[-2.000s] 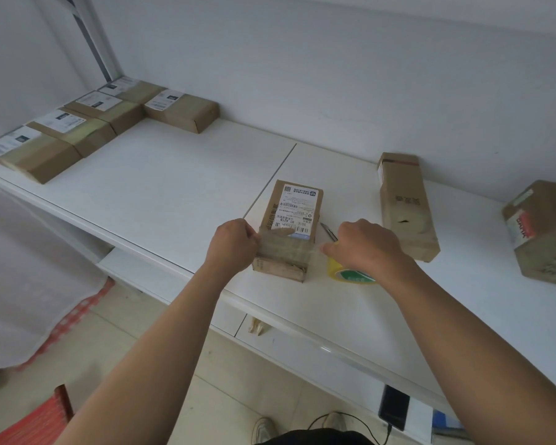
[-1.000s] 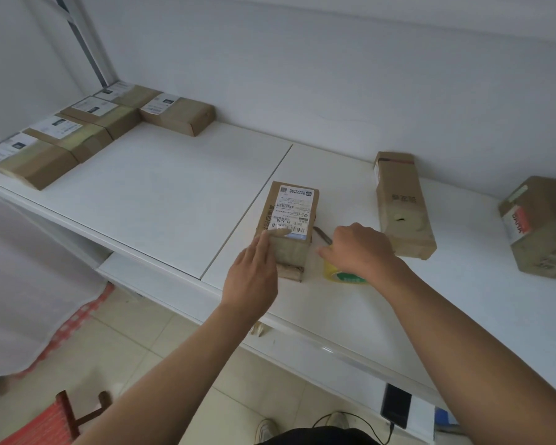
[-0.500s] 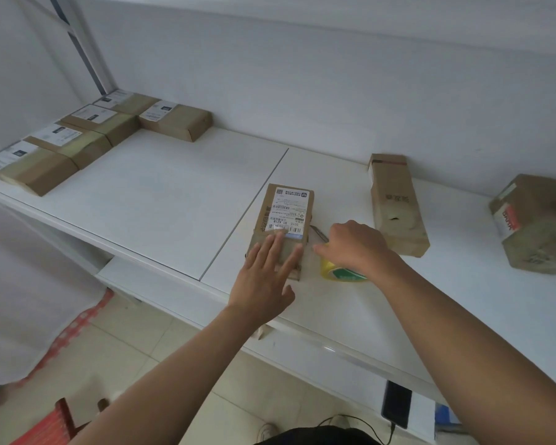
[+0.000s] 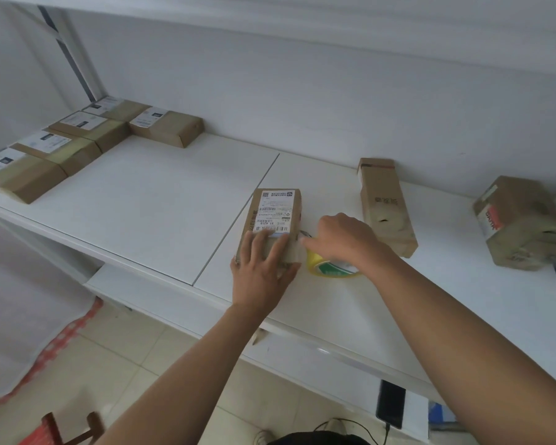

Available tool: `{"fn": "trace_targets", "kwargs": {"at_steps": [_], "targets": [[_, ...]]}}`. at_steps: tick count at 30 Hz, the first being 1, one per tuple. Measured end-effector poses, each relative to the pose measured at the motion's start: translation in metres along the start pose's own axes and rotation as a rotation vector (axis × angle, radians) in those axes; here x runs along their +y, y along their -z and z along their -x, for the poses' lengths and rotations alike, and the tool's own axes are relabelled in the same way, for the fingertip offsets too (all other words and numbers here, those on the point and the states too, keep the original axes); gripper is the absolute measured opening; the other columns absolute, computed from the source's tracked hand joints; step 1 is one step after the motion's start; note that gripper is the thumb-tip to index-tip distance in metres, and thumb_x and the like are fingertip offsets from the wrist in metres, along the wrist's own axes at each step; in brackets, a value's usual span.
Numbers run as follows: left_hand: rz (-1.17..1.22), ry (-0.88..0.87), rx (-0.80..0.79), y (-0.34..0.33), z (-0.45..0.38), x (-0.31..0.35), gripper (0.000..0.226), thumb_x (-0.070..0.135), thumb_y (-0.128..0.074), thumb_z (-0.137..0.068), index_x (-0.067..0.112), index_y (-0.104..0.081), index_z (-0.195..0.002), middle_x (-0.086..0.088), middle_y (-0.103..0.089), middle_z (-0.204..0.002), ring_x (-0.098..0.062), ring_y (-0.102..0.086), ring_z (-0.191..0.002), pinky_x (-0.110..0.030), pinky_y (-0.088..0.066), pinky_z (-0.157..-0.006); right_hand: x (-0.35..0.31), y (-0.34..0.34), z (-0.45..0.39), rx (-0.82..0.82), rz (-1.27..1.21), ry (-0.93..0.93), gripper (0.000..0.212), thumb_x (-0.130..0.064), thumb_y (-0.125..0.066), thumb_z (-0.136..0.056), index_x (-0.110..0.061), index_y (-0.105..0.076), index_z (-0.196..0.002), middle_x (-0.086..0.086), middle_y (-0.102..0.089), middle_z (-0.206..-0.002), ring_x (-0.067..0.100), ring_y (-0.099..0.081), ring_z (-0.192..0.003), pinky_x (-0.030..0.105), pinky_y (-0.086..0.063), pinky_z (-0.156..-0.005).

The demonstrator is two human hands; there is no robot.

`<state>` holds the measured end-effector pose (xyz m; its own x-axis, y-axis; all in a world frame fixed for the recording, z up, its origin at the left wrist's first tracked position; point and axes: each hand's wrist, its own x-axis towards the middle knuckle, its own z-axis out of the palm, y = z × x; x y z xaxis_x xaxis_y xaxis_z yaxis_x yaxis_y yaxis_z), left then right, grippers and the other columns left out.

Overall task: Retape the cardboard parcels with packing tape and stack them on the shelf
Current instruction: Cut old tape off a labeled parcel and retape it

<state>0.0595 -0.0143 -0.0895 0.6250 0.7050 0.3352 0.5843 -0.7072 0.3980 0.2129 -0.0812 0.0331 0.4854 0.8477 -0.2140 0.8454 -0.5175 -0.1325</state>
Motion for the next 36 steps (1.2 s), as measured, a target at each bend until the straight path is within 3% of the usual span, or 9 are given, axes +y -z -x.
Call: {"fn": "trace_targets", "kwargs": {"at_steps": [5, 10, 15, 20, 21, 24, 28, 33, 36], "targets": [[0.201, 0.036, 0.076, 0.006, 0.000, -0.015, 0.066, 0.074, -0.041, -0.089, 0.036, -0.043, -0.144, -0.009, -0.040, -0.148, -0.036, -0.038, -0.138, -0.058, -0.050, -0.093, -0.016, 0.015, -0.006, -0.006, -0.038, 0.077, 0.039, -0.052, -0.051, -0.092, -0.021, -0.042, -0.070, -0.001, -0.049, -0.074, 0.016, -0.048, -0.064, 0.029, -0.030, -0.053], [0.332, 0.087, 0.117, 0.013, -0.001, -0.028, 0.078, 0.077, -0.040, -0.087, 0.026, -0.049, -0.145, -0.014, -0.042, -0.147, -0.035, -0.043, -0.134, -0.049, -0.045, -0.103, -0.031, 0.022, -0.014, -0.071, -0.077, 0.155, 0.033, -0.046, -0.055, -0.091, -0.019, -0.046, -0.074, 0.001, -0.052, -0.078, 0.020, -0.048, -0.066, 0.031, -0.030, -0.053], [0.336, 0.140, 0.132, 0.014, -0.001, -0.032, 0.081, 0.080, -0.035, -0.088, 0.025, -0.046, -0.147, -0.014, -0.043, -0.147, -0.033, -0.044, -0.135, -0.054, -0.043, -0.106, -0.027, 0.034, -0.018, -0.102, -0.320, 0.241, 0.029, -0.045, -0.066, -0.085, -0.027, -0.055, -0.105, -0.008, -0.054, -0.087, 0.014, -0.053, -0.082, 0.030, -0.039, -0.066], [0.268, 0.234, 0.080, 0.021, 0.001, -0.035, 0.075, 0.076, -0.032, -0.087, 0.037, -0.036, -0.151, -0.002, -0.040, -0.151, -0.022, -0.042, -0.137, -0.062, -0.021, -0.116, 0.002, 0.021, -0.012, -0.068, -0.624, 0.333, 0.059, -0.056, -0.075, -0.063, -0.040, -0.051, -0.114, -0.014, -0.055, -0.114, 0.009, -0.056, -0.106, 0.028, -0.046, -0.088], [0.300, 0.226, 0.092, 0.023, 0.002, -0.036, 0.074, 0.074, -0.035, -0.088, 0.035, -0.036, -0.151, -0.003, -0.041, -0.151, -0.023, -0.043, -0.136, -0.060, -0.025, -0.115, 0.007, 0.013, -0.010, -0.053, -0.650, 0.347, 0.065, -0.057, -0.077, -0.060, -0.042, -0.049, -0.117, -0.015, -0.054, -0.117, 0.007, -0.055, -0.108, 0.028, -0.047, -0.088], [0.425, 0.241, 0.109, 0.029, 0.003, -0.039, 0.073, 0.072, -0.039, -0.088, 0.035, -0.035, -0.151, -0.001, -0.041, -0.150, -0.022, -0.049, -0.131, -0.045, -0.050, -0.097, 0.017, -0.011, -0.009, 0.025, -0.790, 0.334, 0.076, -0.044, -0.083, -0.063, -0.040, -0.044, -0.127, -0.018, -0.050, -0.122, -0.001, -0.053, -0.108, 0.022, -0.046, -0.086], [0.637, 0.306, 0.116, 0.036, 0.007, -0.048, 0.064, 0.067, -0.046, -0.093, 0.040, -0.032, -0.151, 0.005, -0.043, -0.150, -0.009, -0.046, -0.131, -0.036, -0.045, -0.103, 0.012, -0.039, -0.013, 0.059, -1.051, 0.298, 0.063, -0.015, -0.083, -0.077, -0.029, -0.048, -0.127, 0.000, -0.060, -0.122, 0.011, -0.058, -0.117, 0.035, -0.055, -0.093], [0.841, 0.419, 0.045, 0.039, 0.007, -0.065, 0.069, 0.071, -0.043, -0.087, 0.043, -0.032, -0.149, 0.015, -0.052, -0.139, -0.007, -0.050, -0.128, -0.041, -0.041, -0.112, -0.018, -0.039, -0.018, 0.065, -1.123, 0.340, 0.048, -0.004, -0.077, -0.083, -0.022, -0.049, -0.118, -0.002, -0.060, -0.120, 0.013, -0.058, -0.118, 0.023, -0.054, -0.086], [0.955, 0.404, 0.007, 0.053, -0.002, -0.069, 0.044, 0.046, -0.047, -0.101, 0.032, -0.043, -0.143, 0.023, -0.057, -0.131, 0.013, -0.049, -0.121, -0.032, -0.041, -0.112, -0.030, -0.042, -0.020, 0.034, -1.123, 0.325, 0.048, -0.004, -0.078, -0.082, -0.018, -0.049, -0.116, 0.003, -0.063, -0.116, 0.013, -0.061, -0.112, 0.022, -0.053, -0.087]]}}
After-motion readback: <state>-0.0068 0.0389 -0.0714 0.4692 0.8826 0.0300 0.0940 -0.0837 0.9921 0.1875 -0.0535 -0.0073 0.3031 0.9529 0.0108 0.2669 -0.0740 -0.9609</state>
